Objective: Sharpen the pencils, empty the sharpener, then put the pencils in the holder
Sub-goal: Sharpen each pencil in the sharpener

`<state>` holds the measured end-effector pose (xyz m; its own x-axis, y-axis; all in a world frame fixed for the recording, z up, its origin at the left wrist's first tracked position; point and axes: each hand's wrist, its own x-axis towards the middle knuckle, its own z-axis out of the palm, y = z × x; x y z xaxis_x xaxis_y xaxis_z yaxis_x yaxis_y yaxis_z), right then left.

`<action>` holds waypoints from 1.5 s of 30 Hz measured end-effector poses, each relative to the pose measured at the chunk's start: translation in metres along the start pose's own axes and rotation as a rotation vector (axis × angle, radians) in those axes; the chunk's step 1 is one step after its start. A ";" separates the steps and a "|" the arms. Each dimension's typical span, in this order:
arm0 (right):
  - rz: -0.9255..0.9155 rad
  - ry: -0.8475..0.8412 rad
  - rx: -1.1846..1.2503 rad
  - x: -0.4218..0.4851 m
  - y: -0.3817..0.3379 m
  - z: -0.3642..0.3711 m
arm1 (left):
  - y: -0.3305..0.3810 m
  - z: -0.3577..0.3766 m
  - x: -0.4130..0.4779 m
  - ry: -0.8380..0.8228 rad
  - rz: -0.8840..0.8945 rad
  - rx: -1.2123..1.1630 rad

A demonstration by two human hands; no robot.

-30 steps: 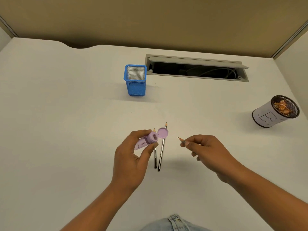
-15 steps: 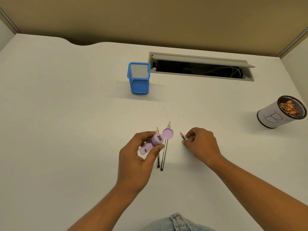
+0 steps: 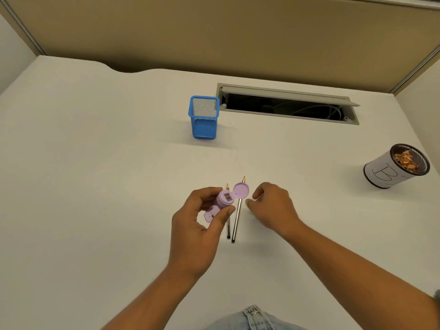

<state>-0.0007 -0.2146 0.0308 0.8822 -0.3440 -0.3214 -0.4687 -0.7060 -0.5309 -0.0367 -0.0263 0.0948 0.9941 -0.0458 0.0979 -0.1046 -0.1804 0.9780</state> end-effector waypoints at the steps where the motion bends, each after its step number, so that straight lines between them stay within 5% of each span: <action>1: 0.010 -0.027 -0.013 -0.002 -0.003 0.007 | 0.002 -0.002 -0.003 0.002 0.007 -0.004; 14: 0.035 0.027 -0.075 -0.015 -0.005 0.027 | 0.009 -0.024 -0.027 0.016 0.034 -0.015; 25: 0.006 0.207 0.088 -0.025 -0.021 -0.014 | 0.022 -0.030 -0.029 -0.238 -0.107 -0.227; 31: -0.191 -0.030 0.370 -0.070 -0.029 -0.083 | 0.029 -0.041 -0.024 -0.380 -0.115 -0.187; 36: -0.477 -0.105 0.158 -0.124 -0.024 -0.128 | 0.037 -0.041 -0.023 -0.319 -0.039 0.009; 45: -0.585 0.260 -0.228 -0.147 -0.004 -0.149 | 0.051 -0.045 -0.016 -0.321 0.208 0.099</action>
<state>-0.1218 -0.2541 0.1971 0.9831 0.0164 0.1822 0.0844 -0.9242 -0.3725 -0.0563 0.0095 0.1517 0.8938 -0.3938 0.2145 -0.3209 -0.2276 0.9193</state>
